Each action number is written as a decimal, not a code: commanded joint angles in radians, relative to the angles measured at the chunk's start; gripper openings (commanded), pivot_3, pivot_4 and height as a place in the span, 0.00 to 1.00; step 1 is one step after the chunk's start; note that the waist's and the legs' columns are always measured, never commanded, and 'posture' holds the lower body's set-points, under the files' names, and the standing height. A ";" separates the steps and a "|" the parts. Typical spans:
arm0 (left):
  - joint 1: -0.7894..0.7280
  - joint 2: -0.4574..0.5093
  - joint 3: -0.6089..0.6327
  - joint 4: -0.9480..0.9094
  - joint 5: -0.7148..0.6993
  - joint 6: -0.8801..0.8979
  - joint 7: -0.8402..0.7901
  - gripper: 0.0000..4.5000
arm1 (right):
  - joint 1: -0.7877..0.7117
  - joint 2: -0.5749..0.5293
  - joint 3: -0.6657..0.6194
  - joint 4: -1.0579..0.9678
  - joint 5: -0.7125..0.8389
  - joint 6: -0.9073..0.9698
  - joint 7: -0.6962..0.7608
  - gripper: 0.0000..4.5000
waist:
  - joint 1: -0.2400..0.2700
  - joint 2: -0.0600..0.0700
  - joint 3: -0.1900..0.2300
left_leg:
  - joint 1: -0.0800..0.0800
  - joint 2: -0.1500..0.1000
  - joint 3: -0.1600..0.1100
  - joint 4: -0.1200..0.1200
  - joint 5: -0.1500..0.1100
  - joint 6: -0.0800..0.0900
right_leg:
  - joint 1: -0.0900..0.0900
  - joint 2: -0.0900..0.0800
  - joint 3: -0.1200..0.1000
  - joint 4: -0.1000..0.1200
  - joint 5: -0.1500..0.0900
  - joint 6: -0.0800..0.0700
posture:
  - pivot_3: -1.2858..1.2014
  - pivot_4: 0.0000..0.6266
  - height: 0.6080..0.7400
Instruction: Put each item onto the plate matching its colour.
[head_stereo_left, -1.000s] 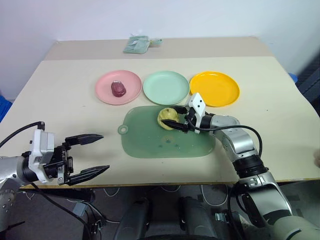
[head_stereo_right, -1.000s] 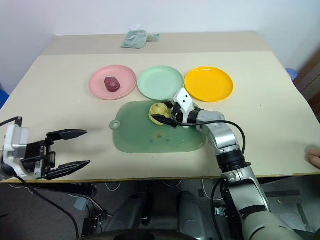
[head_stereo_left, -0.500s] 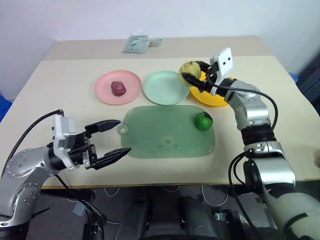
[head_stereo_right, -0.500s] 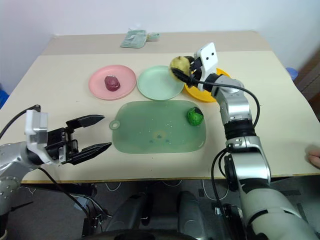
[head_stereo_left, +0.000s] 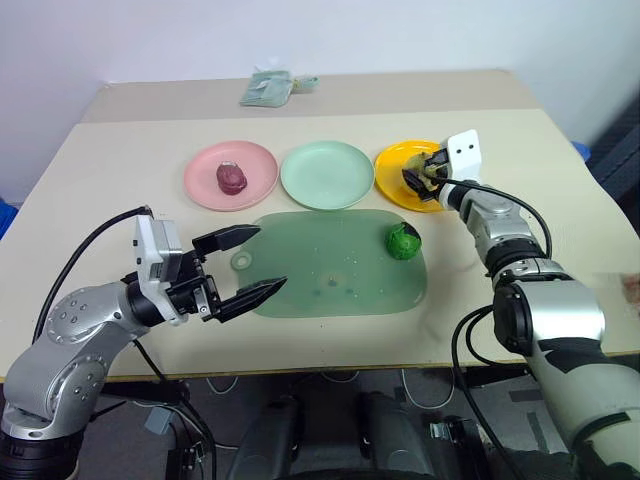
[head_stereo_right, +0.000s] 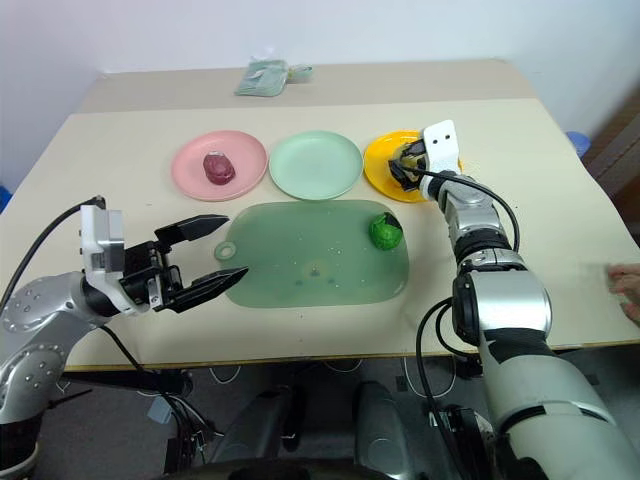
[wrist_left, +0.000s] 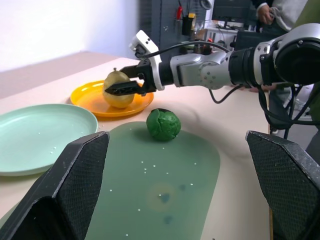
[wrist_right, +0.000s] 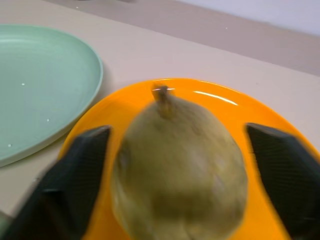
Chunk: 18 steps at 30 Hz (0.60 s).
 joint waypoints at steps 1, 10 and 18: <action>0.008 0.006 0.014 -0.032 -0.012 -0.001 0.001 1.00 | -0.055 -0.019 -0.032 -0.038 0.013 -0.045 0.040 1.00 | 0.001 0.000 0.000 | 0.000 0.000 0.000 0.000 0.000 0.000 | 0.000 0.000 0.000 0.000 0.000 0.000 | 0.52 0.24 1.00; 0.042 0.005 -0.002 -0.017 0.002 -0.017 -0.032 1.00 | 0.196 -0.100 -0.059 -0.652 0.198 0.146 0.423 1.00 | 0.009 0.000 0.000 | 0.000 0.000 -0.001 0.000 0.000 0.000 | 0.001 0.000 0.000 0.000 0.000 0.000 | 0.52 0.24 1.00; -0.030 0.024 -0.020 0.089 0.022 -0.033 -0.129 1.00 | 0.661 -0.122 -0.048 -1.389 0.363 0.560 0.363 1.00 | 0.007 0.002 0.000 | 0.000 0.000 -0.001 0.002 0.000 0.001 | 0.000 -0.001 0.001 0.001 -0.002 -0.003 | 0.52 0.24 1.00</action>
